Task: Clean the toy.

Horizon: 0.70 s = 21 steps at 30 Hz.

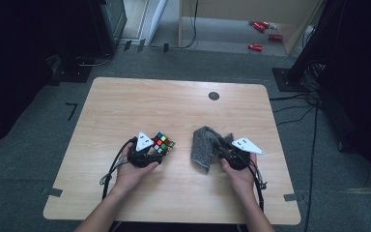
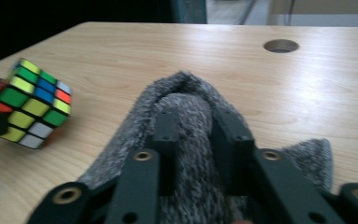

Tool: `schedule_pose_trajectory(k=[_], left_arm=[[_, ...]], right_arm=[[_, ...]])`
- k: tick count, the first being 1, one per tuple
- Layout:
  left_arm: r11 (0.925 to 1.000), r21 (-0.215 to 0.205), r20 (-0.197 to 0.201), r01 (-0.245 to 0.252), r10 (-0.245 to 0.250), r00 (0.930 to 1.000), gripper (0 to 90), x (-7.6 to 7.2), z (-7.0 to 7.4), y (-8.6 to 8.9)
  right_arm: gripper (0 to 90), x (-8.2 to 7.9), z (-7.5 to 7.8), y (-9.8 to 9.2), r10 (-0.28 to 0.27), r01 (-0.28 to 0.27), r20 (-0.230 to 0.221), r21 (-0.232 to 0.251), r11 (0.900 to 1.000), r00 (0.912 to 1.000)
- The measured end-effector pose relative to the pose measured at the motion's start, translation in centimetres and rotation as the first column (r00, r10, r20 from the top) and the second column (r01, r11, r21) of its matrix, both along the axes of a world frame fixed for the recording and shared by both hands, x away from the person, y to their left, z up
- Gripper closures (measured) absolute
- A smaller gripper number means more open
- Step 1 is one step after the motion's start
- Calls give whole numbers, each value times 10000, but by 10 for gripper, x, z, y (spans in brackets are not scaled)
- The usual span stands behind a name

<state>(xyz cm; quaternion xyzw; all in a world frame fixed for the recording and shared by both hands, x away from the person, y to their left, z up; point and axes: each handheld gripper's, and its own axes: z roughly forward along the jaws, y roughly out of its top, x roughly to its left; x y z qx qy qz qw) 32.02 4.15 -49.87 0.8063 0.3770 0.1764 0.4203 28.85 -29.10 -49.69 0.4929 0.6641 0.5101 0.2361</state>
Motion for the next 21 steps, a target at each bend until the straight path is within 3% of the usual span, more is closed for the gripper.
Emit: schedule_pose_trajectory(k=[5,9,13,16,21], left_arm=[[9991,362,-171,-200,206,9996,348,2,3,2],[9975,491,-427,-517,538,9976,348,4,6,7],[9948,630,-746,-798,844,9936,348,6,9,12],[9953,668,-997,-708,772,9920,347,10,10,15],[9960,640,-754,-629,676,9949,345,11,6,13]], right_arm=[[494,-1,3,3,248,-250,97,185,9995,9996],[344,-2,7,5,102,-106,160,239,9997,9998],[292,-3,12,3,-92,87,307,160,9998,9995],[280,-3,14,-1,-264,262,381,47,9996,9989],[279,-1,12,-6,-396,395,242,16,9992,9989]])
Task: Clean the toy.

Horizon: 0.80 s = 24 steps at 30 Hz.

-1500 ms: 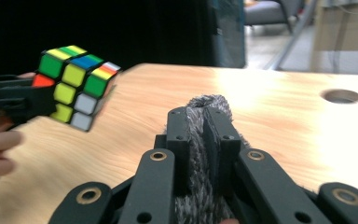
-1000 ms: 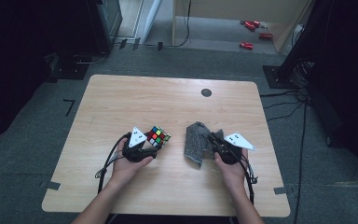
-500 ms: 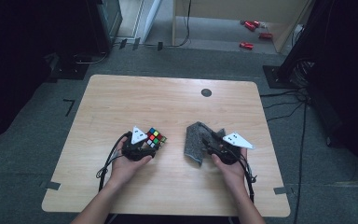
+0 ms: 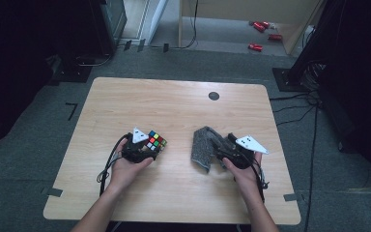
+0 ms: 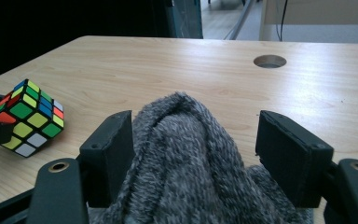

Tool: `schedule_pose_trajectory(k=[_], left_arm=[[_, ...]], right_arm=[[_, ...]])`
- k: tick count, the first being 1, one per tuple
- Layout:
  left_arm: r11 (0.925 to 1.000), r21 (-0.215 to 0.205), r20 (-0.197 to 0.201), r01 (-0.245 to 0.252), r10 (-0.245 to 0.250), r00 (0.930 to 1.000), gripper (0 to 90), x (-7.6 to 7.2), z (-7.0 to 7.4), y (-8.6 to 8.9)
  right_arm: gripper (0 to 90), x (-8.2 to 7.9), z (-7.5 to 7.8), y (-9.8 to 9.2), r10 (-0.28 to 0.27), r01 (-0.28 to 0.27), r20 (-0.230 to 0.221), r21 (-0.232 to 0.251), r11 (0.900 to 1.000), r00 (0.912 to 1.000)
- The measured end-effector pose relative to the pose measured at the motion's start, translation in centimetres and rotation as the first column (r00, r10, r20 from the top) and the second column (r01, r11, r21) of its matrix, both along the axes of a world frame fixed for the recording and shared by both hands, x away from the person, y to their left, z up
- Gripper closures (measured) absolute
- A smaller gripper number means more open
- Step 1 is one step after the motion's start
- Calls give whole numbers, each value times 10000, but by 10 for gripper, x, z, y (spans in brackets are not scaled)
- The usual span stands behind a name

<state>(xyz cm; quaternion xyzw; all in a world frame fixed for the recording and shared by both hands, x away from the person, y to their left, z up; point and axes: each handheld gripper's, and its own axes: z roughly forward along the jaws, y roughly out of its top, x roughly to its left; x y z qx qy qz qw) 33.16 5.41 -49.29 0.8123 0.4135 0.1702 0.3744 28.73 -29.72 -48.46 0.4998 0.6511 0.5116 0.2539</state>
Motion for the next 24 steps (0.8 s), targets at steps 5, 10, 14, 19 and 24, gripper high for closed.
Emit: schedule_pose_trajectory(k=[5,10,14,19,24], left_arm=[[10000,-25,225,49,-49,9997,345,0,-3,-1],[9999,53,466,89,-92,9989,343,0,-7,-3],[9998,196,356,80,-87,9993,335,1,-14,-5],[9995,312,242,40,-47,9997,323,2,-19,-5],[9987,505,454,-57,34,9990,339,0,-20,-8]], right_arm=[[279,-1,0,2,36,-35,37,-159,9999,10000],[281,0,-1,2,-24,23,-24,-205,9998,10000],[193,0,-4,9,-74,72,-35,-597,9982,10000],[150,1,-10,23,99,-138,-507,-762,9970,9987],[201,4,-22,39,-84,-118,-1212,-1652,9862,9926]])
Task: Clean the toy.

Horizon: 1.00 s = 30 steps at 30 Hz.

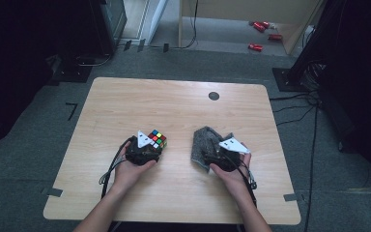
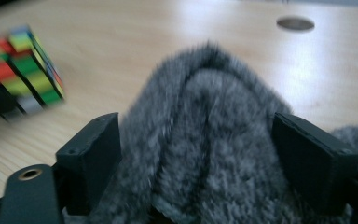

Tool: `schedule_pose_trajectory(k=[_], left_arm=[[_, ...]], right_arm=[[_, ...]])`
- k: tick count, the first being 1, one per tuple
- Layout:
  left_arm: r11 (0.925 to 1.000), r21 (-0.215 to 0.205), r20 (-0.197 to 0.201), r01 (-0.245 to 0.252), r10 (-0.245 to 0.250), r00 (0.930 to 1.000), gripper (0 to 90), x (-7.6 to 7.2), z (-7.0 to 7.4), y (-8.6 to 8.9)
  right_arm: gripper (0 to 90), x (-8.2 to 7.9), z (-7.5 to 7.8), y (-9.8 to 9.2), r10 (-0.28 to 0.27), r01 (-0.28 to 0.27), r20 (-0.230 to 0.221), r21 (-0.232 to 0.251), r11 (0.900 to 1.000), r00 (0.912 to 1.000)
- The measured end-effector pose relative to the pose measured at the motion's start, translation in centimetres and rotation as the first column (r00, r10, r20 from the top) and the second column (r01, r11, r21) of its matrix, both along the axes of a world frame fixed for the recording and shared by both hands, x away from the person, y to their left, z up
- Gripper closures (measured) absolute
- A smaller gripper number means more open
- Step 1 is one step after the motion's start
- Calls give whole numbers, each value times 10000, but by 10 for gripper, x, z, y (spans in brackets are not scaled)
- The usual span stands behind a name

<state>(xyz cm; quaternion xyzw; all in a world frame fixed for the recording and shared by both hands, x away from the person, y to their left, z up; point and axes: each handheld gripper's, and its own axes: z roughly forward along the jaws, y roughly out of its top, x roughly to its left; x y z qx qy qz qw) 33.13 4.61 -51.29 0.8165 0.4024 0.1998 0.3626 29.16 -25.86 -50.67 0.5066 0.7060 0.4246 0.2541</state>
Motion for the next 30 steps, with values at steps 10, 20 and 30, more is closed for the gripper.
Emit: schedule_pose_trajectory(k=[10,20,30], left_arm=[[10000,-3,52,75,-75,10000,343,-1,0,-3],[9996,-275,-86,95,-97,9999,227,0,1,-2],[9952,-917,105,340,-332,9994,91,-9,31,10]], right_arm=[[697,4,-8,-16,-588,550,-699,-545,9970,9958],[587,7,-10,-32,-914,893,-490,-443,9950,9946],[128,3,12,-36,-407,407,-29,283,9988,9992]])
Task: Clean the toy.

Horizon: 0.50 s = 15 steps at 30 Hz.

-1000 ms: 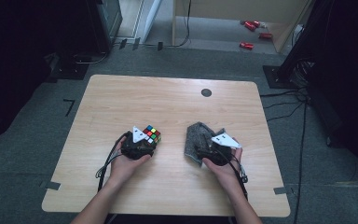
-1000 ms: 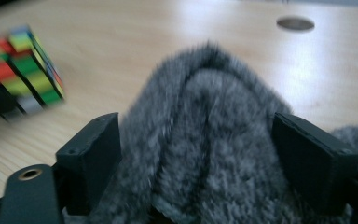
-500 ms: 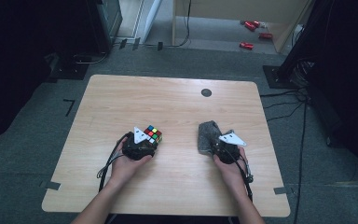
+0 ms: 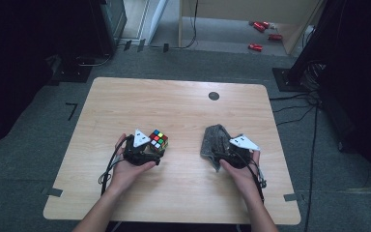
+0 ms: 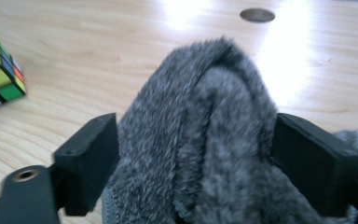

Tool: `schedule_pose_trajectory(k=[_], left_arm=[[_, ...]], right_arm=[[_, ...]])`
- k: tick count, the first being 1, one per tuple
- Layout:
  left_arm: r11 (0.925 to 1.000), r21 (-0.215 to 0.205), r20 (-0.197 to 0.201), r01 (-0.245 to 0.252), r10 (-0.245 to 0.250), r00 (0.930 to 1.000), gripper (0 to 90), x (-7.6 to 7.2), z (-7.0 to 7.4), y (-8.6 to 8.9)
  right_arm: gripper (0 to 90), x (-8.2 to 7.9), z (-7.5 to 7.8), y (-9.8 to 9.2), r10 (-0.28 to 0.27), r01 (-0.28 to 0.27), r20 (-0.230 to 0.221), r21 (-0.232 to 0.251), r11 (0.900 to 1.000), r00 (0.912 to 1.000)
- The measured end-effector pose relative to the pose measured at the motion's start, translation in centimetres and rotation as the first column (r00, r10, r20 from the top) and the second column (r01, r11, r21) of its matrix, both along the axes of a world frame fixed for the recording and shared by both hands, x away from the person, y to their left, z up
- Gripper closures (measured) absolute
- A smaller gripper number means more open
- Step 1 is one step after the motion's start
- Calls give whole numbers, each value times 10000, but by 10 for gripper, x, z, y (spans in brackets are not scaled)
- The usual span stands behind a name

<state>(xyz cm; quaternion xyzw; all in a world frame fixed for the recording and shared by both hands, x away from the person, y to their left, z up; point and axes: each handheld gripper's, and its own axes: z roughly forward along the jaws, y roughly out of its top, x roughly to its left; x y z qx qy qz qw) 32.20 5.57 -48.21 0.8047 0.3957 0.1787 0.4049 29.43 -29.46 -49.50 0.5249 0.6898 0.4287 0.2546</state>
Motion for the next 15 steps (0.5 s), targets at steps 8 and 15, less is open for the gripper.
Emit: schedule_pose_trajectory(k=[8,15], left_arm=[[9995,-197,-106,-234,232,9997,24,-10,13,14],[9972,-579,-220,-475,463,9987,18,-19,15,43]], right_arm=[[0,0,16,-17,-145,140,-336,-127,9998,9993],[0,-14,21,-34,-138,124,-300,-459,9989,9995]])
